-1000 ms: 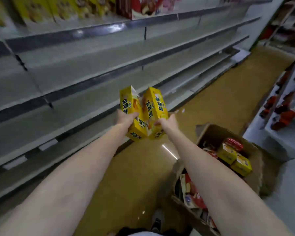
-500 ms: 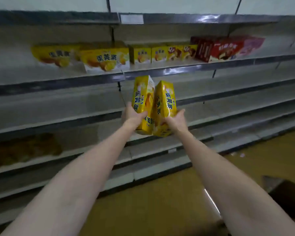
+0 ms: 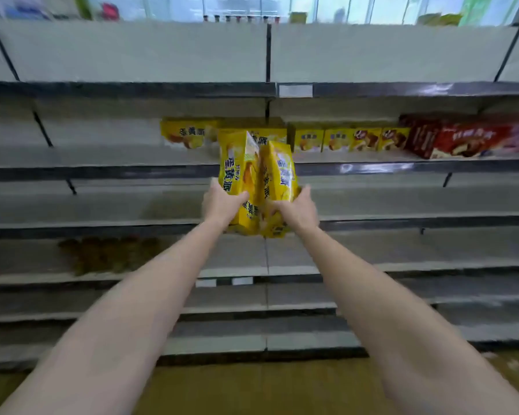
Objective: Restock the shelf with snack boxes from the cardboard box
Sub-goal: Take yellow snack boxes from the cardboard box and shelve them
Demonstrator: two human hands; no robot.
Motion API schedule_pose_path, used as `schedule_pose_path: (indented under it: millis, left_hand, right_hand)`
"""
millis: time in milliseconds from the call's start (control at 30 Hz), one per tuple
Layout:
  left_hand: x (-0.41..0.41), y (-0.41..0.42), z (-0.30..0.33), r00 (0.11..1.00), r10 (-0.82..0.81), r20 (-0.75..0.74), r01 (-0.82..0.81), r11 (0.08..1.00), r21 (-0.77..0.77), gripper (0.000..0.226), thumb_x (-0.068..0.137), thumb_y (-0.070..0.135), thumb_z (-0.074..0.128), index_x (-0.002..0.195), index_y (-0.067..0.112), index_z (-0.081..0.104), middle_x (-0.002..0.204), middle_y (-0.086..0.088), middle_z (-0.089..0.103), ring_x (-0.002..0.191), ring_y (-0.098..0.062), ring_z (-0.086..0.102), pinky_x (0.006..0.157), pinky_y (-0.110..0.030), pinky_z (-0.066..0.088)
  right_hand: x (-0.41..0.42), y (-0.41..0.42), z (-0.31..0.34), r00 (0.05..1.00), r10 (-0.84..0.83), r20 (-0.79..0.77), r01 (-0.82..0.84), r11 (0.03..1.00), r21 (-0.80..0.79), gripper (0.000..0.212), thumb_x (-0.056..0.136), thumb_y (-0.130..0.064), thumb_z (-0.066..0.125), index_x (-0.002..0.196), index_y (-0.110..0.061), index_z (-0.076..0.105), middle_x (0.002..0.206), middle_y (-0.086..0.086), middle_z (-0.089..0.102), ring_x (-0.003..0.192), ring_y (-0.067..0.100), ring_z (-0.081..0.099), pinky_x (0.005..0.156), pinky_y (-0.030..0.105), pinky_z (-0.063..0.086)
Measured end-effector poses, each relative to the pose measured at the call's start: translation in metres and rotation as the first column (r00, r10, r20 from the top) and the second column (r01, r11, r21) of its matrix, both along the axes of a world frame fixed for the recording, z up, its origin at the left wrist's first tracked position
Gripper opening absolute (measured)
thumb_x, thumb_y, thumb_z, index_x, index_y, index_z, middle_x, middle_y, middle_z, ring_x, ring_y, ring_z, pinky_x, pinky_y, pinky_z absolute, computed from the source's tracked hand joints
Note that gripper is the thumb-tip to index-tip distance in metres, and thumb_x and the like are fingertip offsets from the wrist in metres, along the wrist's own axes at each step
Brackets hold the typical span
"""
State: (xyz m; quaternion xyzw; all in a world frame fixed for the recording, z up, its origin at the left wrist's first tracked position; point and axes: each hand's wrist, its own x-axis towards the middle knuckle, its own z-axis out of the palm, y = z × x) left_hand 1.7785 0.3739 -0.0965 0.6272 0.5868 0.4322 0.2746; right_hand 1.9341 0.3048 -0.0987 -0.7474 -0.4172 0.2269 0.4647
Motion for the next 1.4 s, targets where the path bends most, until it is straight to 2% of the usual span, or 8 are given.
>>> schedule_pose_path:
  millis: [333,467,567,733,900,1067,1267,1400]
  left_hand:
    - [-0.036,-0.003,0.016,0.974,0.180,0.135,-0.183,0.983,0.004,0.065,0.077,0.037,0.080,0.126,0.011,0.048,0.110,-0.001,0.058,0.108,-0.024,0.058,0.085,-0.037,0.046]
    - [-0.057,0.003,0.025,0.949,0.208,0.236,-0.201,0.978,-0.056,0.060,0.069,0.039,0.083,0.114,0.018,0.051,0.111,-0.002,0.063,0.103,-0.025,0.062,0.095,-0.043,0.051]
    - [-0.073,0.018,0.030,0.942,0.225,0.250,-0.210,0.974,-0.085,0.062,0.070,0.040,0.084,0.117,0.017,0.052,0.108,-0.002,0.063,0.099,-0.024,0.063,0.091,-0.042,0.053]
    - [-0.097,0.053,0.035,0.928,0.205,0.310,-0.186,0.979,-0.088,0.057,0.055,0.045,0.086,0.102,0.021,0.063,0.097,-0.002,0.071,0.088,-0.023,0.069,0.085,-0.045,0.058]
    - [-0.122,0.096,0.046,0.918,0.219,0.332,-0.213,0.976,-0.055,0.045,0.072,0.039,0.083,0.102,0.020,0.057,0.099,-0.003,0.062,0.090,-0.023,0.062,0.083,-0.039,0.056]
    - [-0.153,0.149,0.056,0.884,0.242,0.401,-0.222,0.970,-0.097,0.044,0.066,0.042,0.085,0.093,0.018,0.061,0.093,-0.003,0.065,0.086,-0.024,0.065,0.076,-0.036,0.057]
    - [-0.192,0.202,0.058,0.887,0.178,0.426,-0.136,0.982,-0.127,0.050,0.067,0.043,0.085,0.100,0.015,0.060,0.102,-0.009,0.068,0.090,-0.031,0.066,0.083,-0.043,0.057]
    - [-0.215,0.235,0.056,0.881,0.153,0.448,-0.095,0.984,-0.151,0.052,0.065,0.047,0.083,0.103,0.017,0.064,0.101,-0.008,0.071,0.087,-0.032,0.070,0.065,-0.040,0.059]
  right_hand:
    - [-0.021,0.019,0.025,0.977,0.198,0.084,-0.198,0.980,-0.009,0.098,0.046,-0.047,0.073,0.130,-0.017,0.033,0.114,0.008,0.064,0.101,0.033,0.062,0.092,0.047,0.050]
    - [-0.031,0.032,0.036,0.962,0.252,0.102,-0.251,0.968,-0.021,0.086,0.054,-0.042,0.076,0.128,-0.013,0.042,0.113,0.006,0.062,0.101,0.030,0.060,0.093,0.047,0.049]
    - [-0.042,0.047,0.040,0.956,0.280,0.086,-0.281,0.960,-0.003,0.083,0.049,-0.045,0.073,0.121,-0.012,0.046,0.103,0.003,0.063,0.094,0.025,0.062,0.089,0.048,0.052]
    - [-0.061,0.078,0.050,0.956,0.276,0.103,-0.280,0.959,0.032,0.085,0.056,-0.045,0.074,0.128,-0.011,0.045,0.113,-0.001,0.058,0.102,0.022,0.057,0.094,0.048,0.049]
    - [-0.083,0.121,0.063,0.962,0.253,0.101,-0.260,0.964,0.061,0.065,0.055,-0.048,0.074,0.107,-0.018,0.048,0.099,-0.002,0.062,0.090,0.021,0.061,0.087,0.045,0.052]
    - [-0.110,0.164,0.078,0.966,0.232,0.114,-0.244,0.964,0.104,0.059,0.060,-0.045,0.075,0.106,-0.015,0.053,0.098,0.001,0.062,0.084,0.019,0.061,0.081,0.043,0.054]
    - [-0.147,0.213,0.086,0.975,0.217,0.053,-0.221,0.968,0.115,0.072,0.072,-0.035,0.077,0.133,-0.009,0.048,0.090,-0.002,0.058,0.079,0.014,0.055,0.062,0.027,0.043]
    - [-0.173,0.238,0.086,0.985,0.169,0.030,-0.171,0.976,0.134,0.092,0.063,-0.037,0.078,0.145,-0.015,0.043,0.109,0.001,0.063,0.098,0.022,0.060,0.085,0.040,0.052]
